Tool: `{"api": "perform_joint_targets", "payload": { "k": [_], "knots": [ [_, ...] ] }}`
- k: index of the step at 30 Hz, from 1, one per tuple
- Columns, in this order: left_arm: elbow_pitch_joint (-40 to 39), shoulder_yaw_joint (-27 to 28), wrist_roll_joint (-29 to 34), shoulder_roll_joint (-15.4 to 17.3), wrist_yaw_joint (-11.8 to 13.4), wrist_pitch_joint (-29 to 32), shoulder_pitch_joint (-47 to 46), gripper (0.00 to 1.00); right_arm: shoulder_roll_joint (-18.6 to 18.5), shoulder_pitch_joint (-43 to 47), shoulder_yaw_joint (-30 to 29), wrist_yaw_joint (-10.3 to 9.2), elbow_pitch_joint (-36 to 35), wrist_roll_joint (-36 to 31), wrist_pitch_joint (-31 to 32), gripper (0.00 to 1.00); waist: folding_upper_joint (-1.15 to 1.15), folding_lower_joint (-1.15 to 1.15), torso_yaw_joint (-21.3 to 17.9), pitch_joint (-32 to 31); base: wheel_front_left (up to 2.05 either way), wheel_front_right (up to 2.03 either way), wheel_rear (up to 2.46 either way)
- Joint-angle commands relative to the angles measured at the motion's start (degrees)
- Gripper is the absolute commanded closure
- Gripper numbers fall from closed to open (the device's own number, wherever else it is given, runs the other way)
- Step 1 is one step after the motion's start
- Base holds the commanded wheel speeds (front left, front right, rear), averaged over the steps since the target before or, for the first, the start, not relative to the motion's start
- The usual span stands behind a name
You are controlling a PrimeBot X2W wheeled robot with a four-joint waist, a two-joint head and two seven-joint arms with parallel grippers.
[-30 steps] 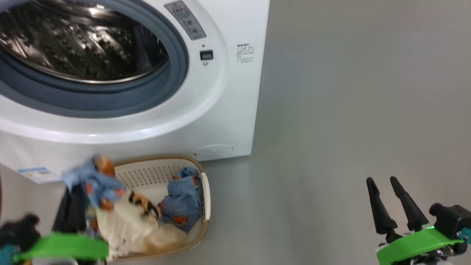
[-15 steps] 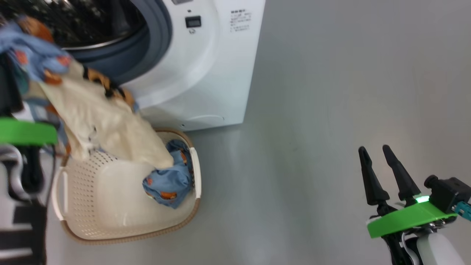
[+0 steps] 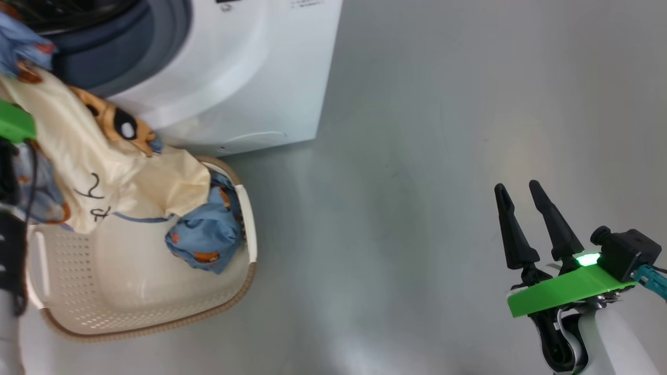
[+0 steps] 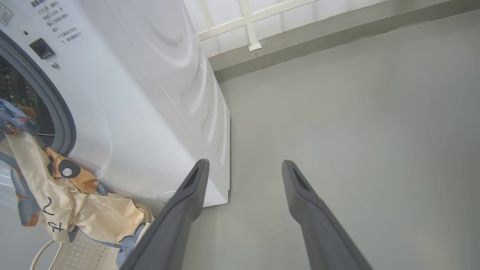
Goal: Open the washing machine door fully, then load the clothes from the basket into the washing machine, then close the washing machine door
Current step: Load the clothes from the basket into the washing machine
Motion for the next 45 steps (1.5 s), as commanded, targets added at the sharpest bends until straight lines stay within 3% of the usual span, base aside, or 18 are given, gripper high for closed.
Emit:
{"api": "perform_joint_targets", "payload": {
  "k": [1, 11, 16, 23, 31, 32, 33, 34, 45],
  "knots": [
    [0.60, 0.67, 0.77, 3.56, -0.10, -0.54, -2.07, 1.00, 0.03, -0.34, 1.44, 0.17, -1.39, -0.34, -0.27, 0.00, 0.00, 0.00, -1.50, 1.68, 0.00, 0.00, 0.00],
    [12.44, -1.76, 3.05, 5.26, 0.27, -0.73, -13.96, 1.00, 0.89, -1.64, 2.29, 0.17, -1.70, -0.30, -0.27, 0.00, 0.00, 0.00, -3.28, 4.87, 0.00, 0.00, 0.00],
    [5.64, 0.20, 4.95, 6.27, 1.70, -0.76, -17.81, 1.00, 1.29, -2.44, 2.46, 0.17, -2.00, -0.34, -0.27, 0.00, 0.00, 0.00, -3.76, 6.25, 0.00, 0.00, 0.00],
    [-4.43, 4.64, 9.05, 5.72, 1.95, -0.77, -16.52, 1.00, 1.95, -3.58, 2.73, 0.17, -2.12, -0.22, -0.27, 0.00, 0.00, 0.00, -4.26, 7.62, 0.00, 0.00, 0.00],
    [9.59, 3.30, 11.40, 5.08, 0.96, -0.77, -16.99, 1.00, 2.32, -3.67, 3.03, 0.17, -1.75, -0.14, -0.27, 0.00, 0.00, 0.00, -4.27, 7.51, 0.00, 0.00, 0.00],
    [10.57, 3.21, 11.47, 5.12, 0.89, -0.77, -17.42, 0.87, 2.32, -3.67, 3.01, 0.17, -1.72, -0.13, -0.27, 0.00, 0.00, 0.00, -4.24, 7.43, 0.00, 0.00, 0.00],
    [11.77, 3.15, 11.39, 5.04, 0.79, -0.77, -17.77, 0.55, 2.31, -3.65, 2.99, 0.17, -1.69, -0.13, -0.27, 0.00, 0.00, 0.00, -4.18, 7.33, 0.00, 0.00, 0.00],
    [12.66, 2.84, 11.58, 5.08, 0.68, -0.77, -18.13, 0.02, 2.30, -3.63, 2.96, 0.17, -1.68, -0.13, -0.27, 0.00, 0.00, 0.00, -4.11, 7.27, 0.00, 0.00, 0.00],
    [17.53, 1.08, 12.12, 4.63, 0.03, -0.77, -20.33, 0.00, 2.00, -3.78, 3.03, 0.17, -1.64, -0.26, -0.27, 0.00, 0.00, 0.00, -2.95, 6.75, 0.00, 0.00, 0.00]
  ]
}}
